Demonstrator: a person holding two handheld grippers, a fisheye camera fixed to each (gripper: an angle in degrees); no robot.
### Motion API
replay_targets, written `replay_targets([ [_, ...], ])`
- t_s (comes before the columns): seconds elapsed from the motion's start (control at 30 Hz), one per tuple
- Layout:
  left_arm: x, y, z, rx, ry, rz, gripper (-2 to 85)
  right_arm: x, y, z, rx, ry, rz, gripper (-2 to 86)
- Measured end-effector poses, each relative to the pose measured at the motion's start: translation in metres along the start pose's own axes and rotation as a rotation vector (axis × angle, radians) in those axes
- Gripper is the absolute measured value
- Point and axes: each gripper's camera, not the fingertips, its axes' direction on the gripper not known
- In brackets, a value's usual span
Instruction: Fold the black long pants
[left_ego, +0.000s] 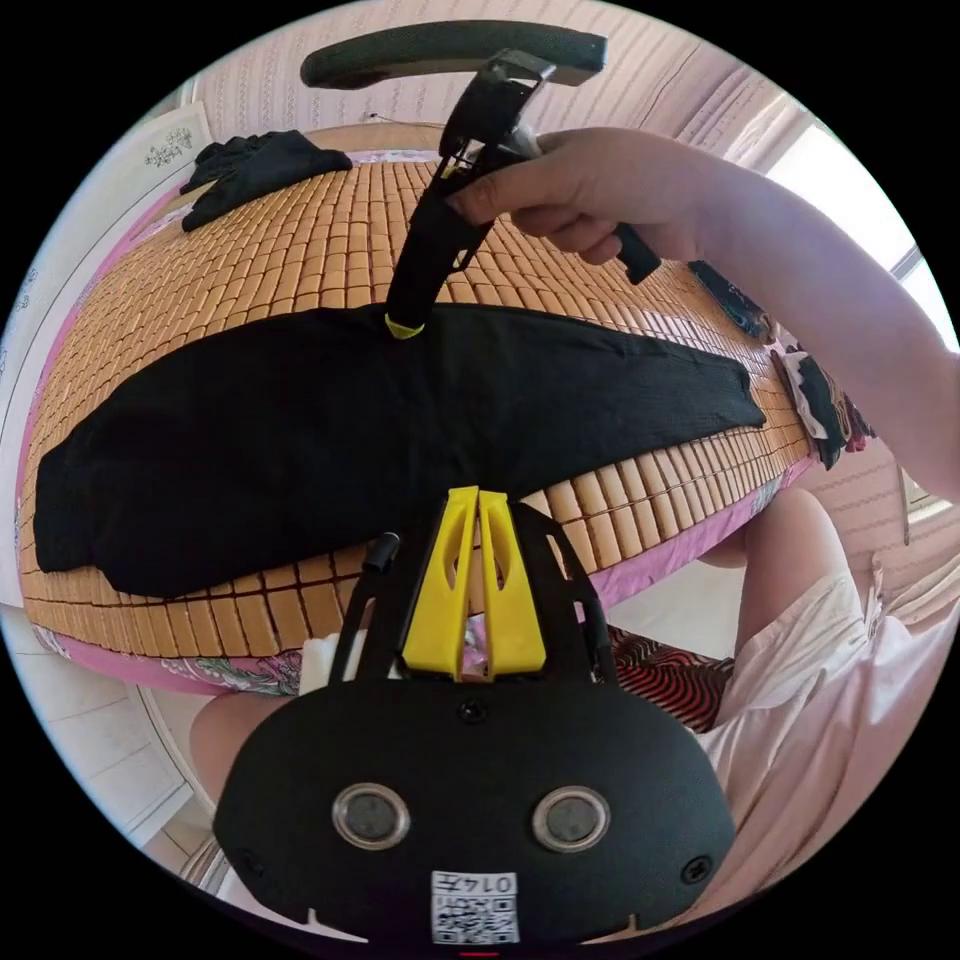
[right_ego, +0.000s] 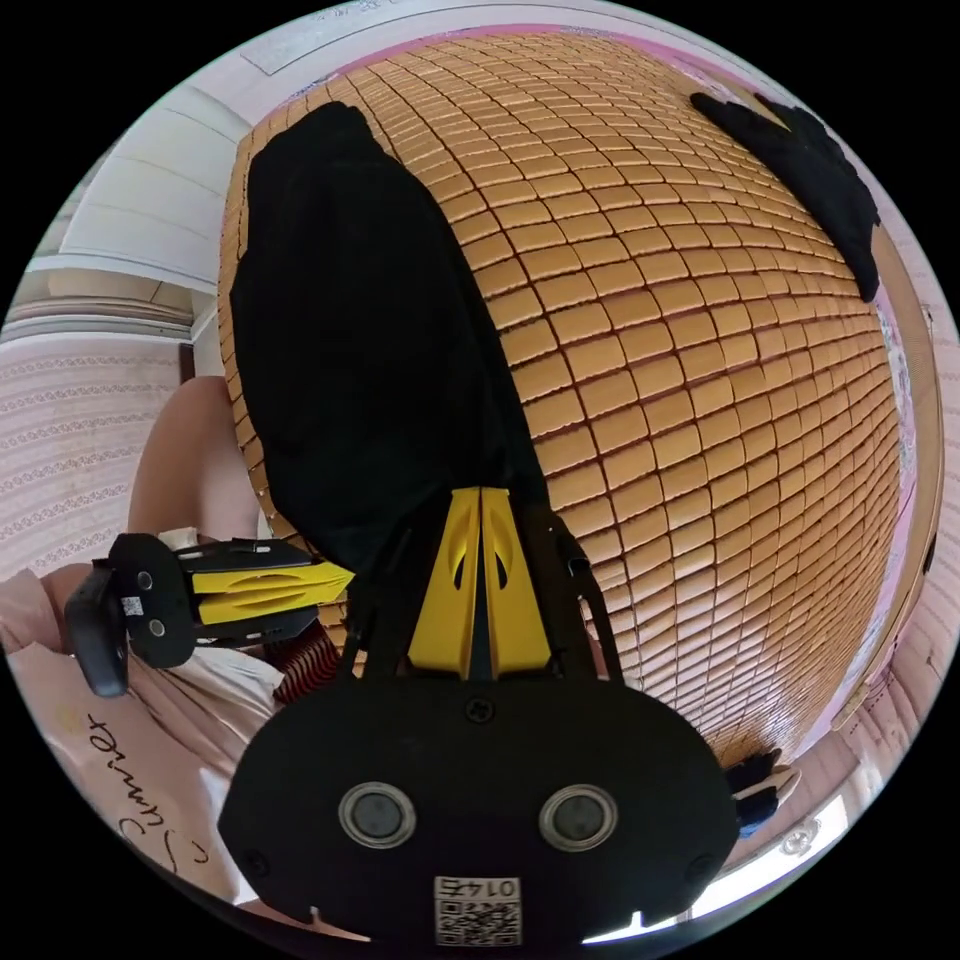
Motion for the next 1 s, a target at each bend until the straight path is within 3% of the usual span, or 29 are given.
replay_targets([
  [0.07, 0.005, 0.004, 0.009, -0.004, -0.040, 0.032, -1.0, 0.000, 0.020, 0.006, 0.023, 0.074, 0.018, -0.9],
  [0.2, 0.010, 0.009, 0.022, -0.009, -0.092, 0.068, -1.0, 0.021, 0.069, 0.000, 0.147, -0.067, 0.137, -0.9],
  [0.3, 0.002, 0.013, 0.032, -0.012, -0.068, 0.055, -1.0, 0.035, 0.160, -0.012, 0.340, -0.147, 0.289, -0.8],
  [0.37, -0.005, 0.015, 0.040, -0.018, -0.043, 0.050, -1.0, 0.043, 0.260, -0.010, 0.401, -0.092, 0.467, -0.4],
  [0.43, -0.009, 0.016, 0.046, -0.024, -0.031, 0.049, -1.0, 0.048, 0.341, -0.002, 0.393, 0.021, 0.633, 0.6],
  [0.5, -0.012, 0.017, 0.052, -0.029, -0.030, 0.059, -1.0, 0.051, 0.418, 0.010, 0.367, 0.073, 0.766, 7.8],
  [0.57, -0.017, 0.018, 0.060, -0.039, -0.015, 0.046, -1.0, 0.061, 0.504, 0.031, 0.291, 0.024, 0.997, 13.7],
  [0.67, -0.024, 0.018, 0.070, -0.059, -0.001, 0.010, -1.0, 0.062, 0.572, 0.054, 0.293, -0.054, 1.173, 15.0],
  [1.0, -0.015, 0.017, 0.100, -0.120, -0.110, 0.075, -1.0, 0.033, 0.656, 0.065, 0.421, -0.029, 1.189, 5.0],
])
